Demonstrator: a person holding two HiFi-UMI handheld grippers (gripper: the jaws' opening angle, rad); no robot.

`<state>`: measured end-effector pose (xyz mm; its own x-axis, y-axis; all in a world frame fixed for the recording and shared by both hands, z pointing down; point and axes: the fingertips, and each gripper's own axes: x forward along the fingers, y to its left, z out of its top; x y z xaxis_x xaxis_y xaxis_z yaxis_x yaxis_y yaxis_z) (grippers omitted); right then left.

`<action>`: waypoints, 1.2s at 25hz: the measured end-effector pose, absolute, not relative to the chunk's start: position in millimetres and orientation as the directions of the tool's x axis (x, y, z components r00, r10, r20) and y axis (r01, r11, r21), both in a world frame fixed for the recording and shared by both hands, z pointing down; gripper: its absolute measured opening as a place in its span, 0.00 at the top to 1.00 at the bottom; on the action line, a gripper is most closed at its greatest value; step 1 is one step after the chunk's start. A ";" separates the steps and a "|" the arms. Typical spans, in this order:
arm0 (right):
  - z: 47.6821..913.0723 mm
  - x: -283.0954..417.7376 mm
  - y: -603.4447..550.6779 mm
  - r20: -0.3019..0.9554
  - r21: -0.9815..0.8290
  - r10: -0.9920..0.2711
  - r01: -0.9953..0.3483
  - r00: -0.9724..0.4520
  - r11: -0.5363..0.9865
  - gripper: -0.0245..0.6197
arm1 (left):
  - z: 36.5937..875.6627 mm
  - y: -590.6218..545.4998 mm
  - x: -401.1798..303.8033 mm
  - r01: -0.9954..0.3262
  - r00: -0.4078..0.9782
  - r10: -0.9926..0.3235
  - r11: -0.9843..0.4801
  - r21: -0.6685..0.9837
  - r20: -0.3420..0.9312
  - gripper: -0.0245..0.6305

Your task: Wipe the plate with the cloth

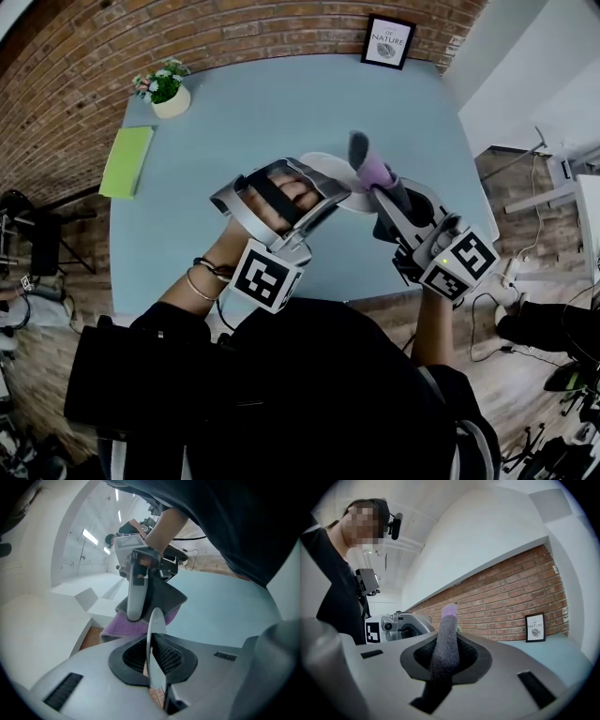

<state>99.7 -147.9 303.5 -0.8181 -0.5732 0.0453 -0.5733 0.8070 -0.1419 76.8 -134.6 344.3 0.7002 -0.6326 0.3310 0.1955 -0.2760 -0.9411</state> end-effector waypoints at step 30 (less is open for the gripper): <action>272.1 123.8 -150.7 -0.091 -0.128 -0.661 -0.649 -0.745 0.750 0.90 | 330.8 -175.2 48.0 -0.103 0.660 -0.697 -0.452 -0.886 0.279 0.93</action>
